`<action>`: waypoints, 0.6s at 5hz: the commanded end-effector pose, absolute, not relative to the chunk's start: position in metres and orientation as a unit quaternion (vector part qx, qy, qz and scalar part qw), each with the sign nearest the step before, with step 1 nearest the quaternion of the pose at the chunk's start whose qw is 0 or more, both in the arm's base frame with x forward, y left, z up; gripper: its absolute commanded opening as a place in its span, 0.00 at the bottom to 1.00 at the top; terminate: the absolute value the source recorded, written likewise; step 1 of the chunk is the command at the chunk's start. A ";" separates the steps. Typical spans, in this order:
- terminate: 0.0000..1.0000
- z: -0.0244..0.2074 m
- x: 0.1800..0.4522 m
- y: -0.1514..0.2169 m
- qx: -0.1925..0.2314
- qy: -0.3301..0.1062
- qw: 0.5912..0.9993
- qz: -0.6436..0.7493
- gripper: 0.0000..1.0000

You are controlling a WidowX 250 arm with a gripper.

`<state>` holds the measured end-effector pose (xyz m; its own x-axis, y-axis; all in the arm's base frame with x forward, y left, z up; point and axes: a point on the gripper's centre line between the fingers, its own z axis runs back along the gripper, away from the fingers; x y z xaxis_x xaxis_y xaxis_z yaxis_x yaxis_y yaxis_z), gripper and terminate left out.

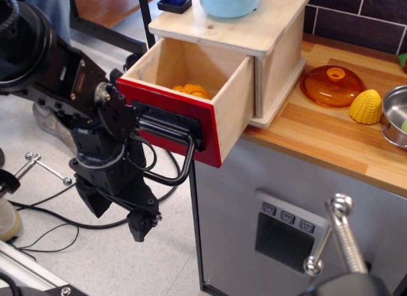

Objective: Close drawer of box

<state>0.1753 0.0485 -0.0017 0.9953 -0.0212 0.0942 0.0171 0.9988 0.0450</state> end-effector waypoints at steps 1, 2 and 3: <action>0.00 -0.002 0.175 0.049 0.022 -0.047 0.999 -0.010 1.00; 0.00 0.026 0.176 0.054 0.012 -0.036 0.999 -0.024 1.00; 0.00 0.056 0.182 0.061 0.002 -0.046 0.999 -0.025 1.00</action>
